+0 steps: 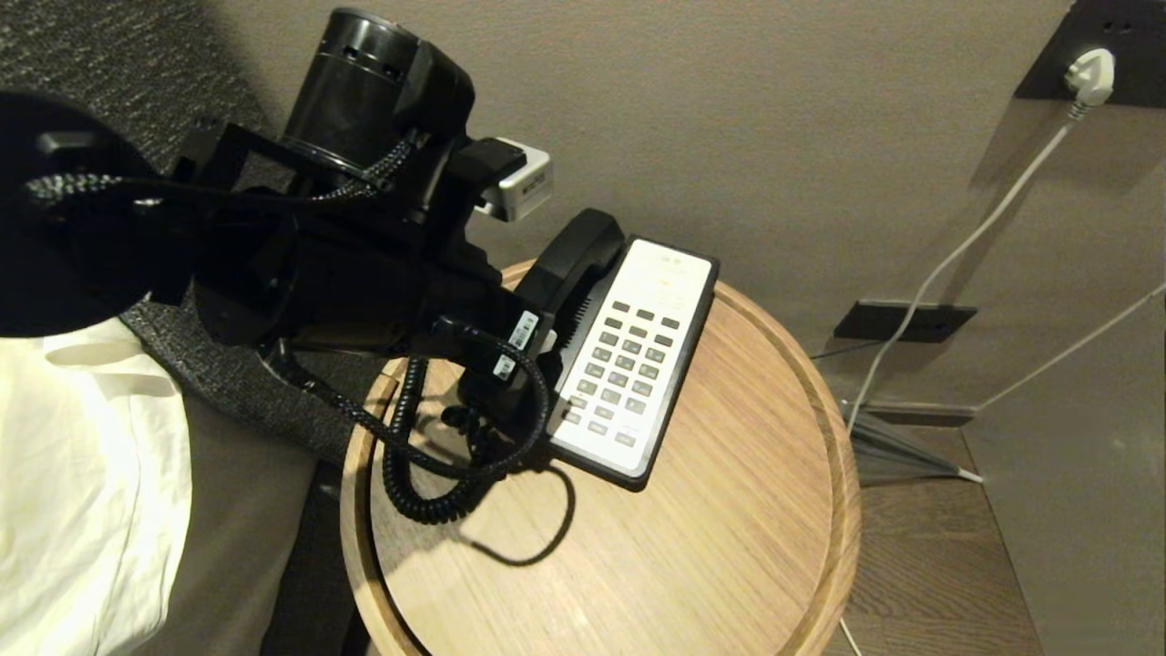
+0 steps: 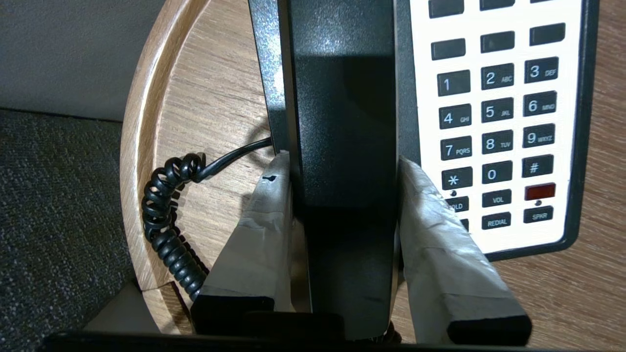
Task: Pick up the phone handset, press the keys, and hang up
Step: Pick up the desk phone handset, then dial the number
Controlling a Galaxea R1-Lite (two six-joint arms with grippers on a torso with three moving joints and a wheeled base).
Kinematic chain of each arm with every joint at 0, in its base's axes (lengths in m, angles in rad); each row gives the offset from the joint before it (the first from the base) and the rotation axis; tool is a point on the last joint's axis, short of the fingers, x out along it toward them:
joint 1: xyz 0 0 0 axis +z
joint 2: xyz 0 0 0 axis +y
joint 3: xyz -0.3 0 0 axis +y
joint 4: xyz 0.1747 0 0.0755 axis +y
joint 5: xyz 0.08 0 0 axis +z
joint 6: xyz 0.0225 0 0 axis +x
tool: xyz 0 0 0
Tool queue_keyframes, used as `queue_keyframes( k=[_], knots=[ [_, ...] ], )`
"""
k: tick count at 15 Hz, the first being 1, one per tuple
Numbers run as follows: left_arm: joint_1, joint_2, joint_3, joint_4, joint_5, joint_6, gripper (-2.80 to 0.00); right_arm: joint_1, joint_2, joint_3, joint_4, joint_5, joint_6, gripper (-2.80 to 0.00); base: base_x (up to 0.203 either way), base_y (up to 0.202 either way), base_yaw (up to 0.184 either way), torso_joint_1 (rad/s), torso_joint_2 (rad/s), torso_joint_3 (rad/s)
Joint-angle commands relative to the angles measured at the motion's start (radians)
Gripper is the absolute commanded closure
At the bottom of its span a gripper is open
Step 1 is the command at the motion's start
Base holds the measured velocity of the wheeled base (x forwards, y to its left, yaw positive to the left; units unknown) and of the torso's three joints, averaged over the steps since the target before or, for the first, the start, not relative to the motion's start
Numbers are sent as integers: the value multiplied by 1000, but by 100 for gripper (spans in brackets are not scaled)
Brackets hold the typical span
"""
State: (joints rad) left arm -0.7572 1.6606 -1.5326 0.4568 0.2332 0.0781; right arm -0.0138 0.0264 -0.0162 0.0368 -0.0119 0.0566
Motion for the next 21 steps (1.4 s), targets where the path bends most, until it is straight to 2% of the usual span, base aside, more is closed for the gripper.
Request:
queue_keyframes(
  k=[1, 8, 11, 14, 18, 19, 21],
  knots=[
    [1, -20, -2, 2, 2, -3, 0, 0, 0, 0, 0, 0, 0, 0, 0, 0, 0, 0, 0, 0],
    [15, -154, 20, 2, 2, -46, 0, 0, 0, -1, 0, 0, 0, 0, 0, 0, 0, 0, 0, 0],
    [40, -208, 18, 0, 4, -95, 0, 0, 0, -1, 0, 0, 0, 0, 0, 0, 0, 0, 0, 0],
    [67, -267, 37, 1, -8, -228, 0, 0, 0, -1, 0, 0, 0, 0, 0, 0, 0, 0, 0, 0],
    [67, -394, 59, -1, -67, -561, 0, 0, 0, -1, 0, 0, 0, 0, 0, 0, 0, 0, 0, 0],
    [67, -427, 71, 0, -82, -628, 0, 0, 0, 0, 0, 0, 0, 0, 0, 0, 0, 0, 0, 0],
    [67, -494, 127, 0, -91, -692, 0, 0, 0, -1, 0, 0, 0, 0, 0, 0, 0, 0, 0, 0]
  ],
)
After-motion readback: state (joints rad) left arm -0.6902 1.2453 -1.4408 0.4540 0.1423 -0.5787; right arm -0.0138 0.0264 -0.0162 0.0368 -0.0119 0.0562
